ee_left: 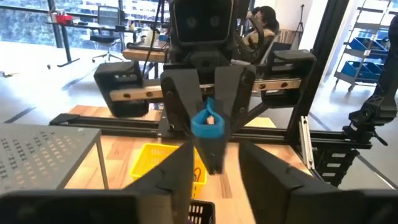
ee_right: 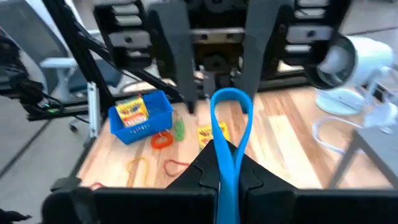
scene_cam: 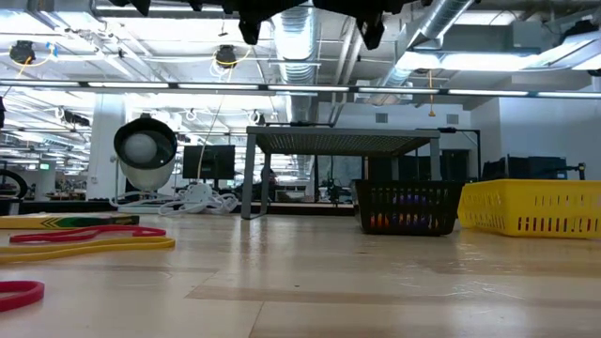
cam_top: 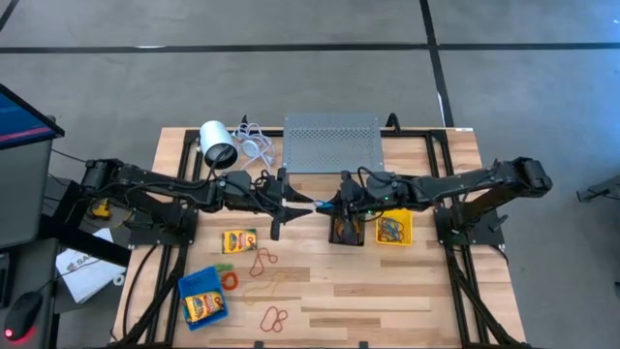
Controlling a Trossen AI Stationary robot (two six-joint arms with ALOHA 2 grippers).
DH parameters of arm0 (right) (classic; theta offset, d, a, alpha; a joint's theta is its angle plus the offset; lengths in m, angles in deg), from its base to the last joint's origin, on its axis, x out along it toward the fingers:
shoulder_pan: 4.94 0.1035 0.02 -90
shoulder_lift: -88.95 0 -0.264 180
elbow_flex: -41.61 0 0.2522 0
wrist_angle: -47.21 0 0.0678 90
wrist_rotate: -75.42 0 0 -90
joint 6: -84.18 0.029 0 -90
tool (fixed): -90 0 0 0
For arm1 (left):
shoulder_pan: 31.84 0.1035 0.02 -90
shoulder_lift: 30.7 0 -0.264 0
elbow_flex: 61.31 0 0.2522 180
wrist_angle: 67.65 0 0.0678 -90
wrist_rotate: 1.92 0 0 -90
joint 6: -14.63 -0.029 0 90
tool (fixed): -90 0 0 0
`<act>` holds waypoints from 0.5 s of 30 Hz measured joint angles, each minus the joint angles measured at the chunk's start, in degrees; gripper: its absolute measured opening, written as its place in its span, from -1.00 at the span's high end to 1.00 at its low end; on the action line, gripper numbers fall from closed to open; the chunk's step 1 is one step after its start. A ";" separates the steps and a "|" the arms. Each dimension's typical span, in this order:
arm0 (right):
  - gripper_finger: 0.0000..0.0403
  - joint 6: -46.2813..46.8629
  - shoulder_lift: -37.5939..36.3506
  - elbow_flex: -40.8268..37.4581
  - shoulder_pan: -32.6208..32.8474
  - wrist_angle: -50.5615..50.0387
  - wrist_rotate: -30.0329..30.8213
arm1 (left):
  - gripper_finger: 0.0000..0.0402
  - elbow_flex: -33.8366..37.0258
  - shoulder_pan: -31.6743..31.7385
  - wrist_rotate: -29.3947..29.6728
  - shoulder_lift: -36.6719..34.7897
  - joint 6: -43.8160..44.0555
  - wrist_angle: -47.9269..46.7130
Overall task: Pick & Place Office Desk Supplies
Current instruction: Put the blue rubber band into the yellow basket
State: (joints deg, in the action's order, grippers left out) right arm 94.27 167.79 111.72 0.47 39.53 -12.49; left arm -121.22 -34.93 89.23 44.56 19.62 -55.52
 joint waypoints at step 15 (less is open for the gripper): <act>1.00 7.54 -13.78 -0.02 1.10 -26.67 9.67 | -0.02 0.02 0.00 0.15 -7.79 0.85 -10.63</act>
State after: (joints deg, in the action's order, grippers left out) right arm 101.81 154.01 111.70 1.57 12.86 -2.82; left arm -121.20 -34.93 89.38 36.77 20.47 -66.15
